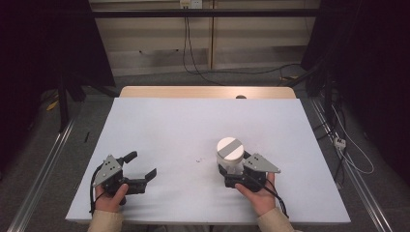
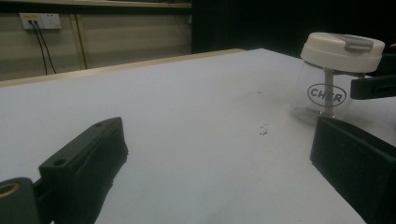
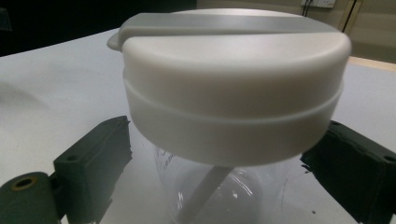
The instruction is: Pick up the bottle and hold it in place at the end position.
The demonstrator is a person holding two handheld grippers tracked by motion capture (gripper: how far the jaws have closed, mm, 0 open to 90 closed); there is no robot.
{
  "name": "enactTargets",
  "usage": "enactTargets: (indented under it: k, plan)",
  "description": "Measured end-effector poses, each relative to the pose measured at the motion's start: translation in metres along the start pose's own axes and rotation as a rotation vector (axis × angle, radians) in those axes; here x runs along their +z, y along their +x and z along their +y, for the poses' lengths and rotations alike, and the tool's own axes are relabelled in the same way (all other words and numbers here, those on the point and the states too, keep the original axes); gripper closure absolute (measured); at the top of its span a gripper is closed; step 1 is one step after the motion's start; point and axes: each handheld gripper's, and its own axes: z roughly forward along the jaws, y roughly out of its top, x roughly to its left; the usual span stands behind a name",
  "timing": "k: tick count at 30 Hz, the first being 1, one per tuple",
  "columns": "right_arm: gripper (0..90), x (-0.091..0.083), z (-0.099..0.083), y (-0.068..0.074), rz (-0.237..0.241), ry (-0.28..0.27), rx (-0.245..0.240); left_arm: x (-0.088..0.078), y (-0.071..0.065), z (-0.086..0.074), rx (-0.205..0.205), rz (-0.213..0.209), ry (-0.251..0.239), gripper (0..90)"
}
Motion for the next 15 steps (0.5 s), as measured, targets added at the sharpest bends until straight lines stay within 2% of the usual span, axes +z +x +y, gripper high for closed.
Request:
enactTargets:
  k: [6,15]
  plan:
    - [10.8,0.009,-0.001,0.000,-0.012,0.016,0.017,0.001,0.000,0.000,0.001,-0.006,0.001,3.3]
    - [13.8,0.015,0.002,0.000,-0.019,0.022,0.017,0.002,0.000,-0.001,-0.005,-0.009,0.003,3.3]
